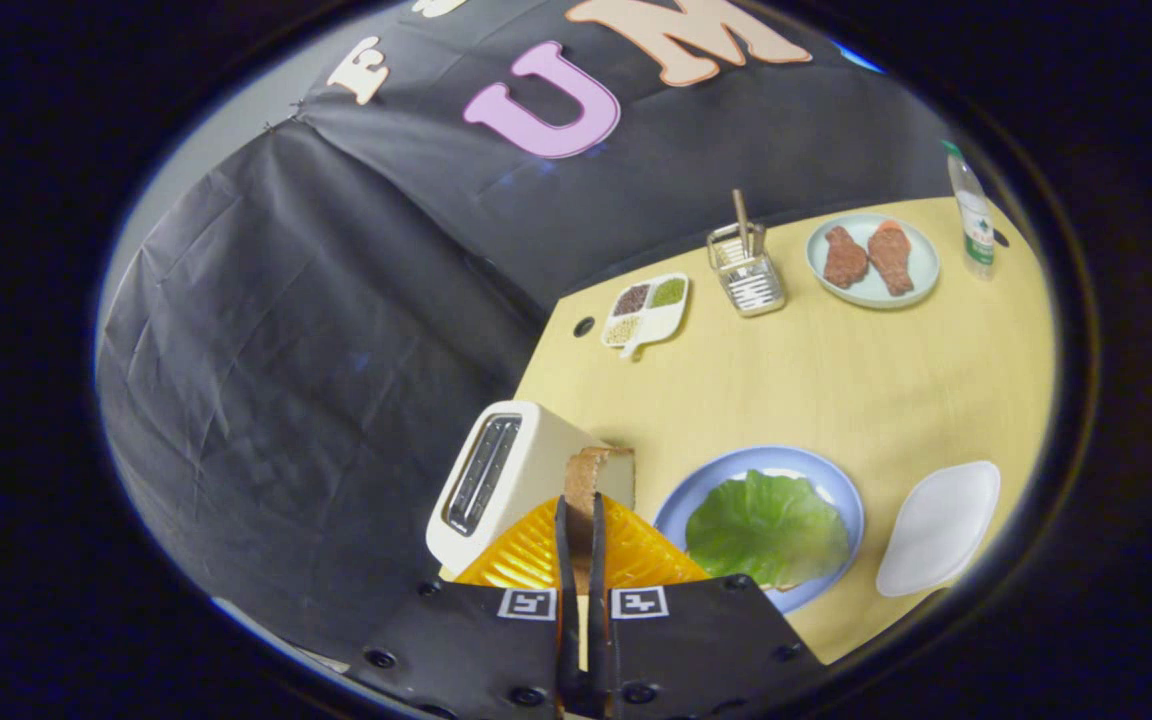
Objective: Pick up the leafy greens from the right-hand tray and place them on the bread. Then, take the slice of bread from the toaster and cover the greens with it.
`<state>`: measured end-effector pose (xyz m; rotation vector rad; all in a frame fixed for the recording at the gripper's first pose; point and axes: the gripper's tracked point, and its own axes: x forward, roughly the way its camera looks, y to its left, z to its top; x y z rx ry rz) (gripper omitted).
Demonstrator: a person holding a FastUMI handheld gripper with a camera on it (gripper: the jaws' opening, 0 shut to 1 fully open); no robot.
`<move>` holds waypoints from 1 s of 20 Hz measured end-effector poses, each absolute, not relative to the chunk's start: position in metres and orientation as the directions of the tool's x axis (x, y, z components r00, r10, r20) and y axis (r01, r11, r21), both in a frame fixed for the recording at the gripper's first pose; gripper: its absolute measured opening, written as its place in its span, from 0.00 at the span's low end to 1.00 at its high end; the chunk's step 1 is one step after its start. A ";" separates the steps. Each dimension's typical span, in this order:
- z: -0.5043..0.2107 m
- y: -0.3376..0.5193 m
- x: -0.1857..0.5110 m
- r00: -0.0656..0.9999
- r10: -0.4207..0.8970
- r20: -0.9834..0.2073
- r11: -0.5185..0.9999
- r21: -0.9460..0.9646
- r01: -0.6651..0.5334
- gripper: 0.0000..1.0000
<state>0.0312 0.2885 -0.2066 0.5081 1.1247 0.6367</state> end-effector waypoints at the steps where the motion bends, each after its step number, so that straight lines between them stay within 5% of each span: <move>1: -0.214 0.286 0.030 0.280 0.692 -0.665 0.720 0.666 -0.197 0.06; 16: -0.305 0.203 0.026 0.224 0.551 -0.804 0.833 0.544 -0.099 0.06; 20: -0.317 0.188 0.024 0.232 0.497 -0.836 0.867 0.477 -0.143 0.31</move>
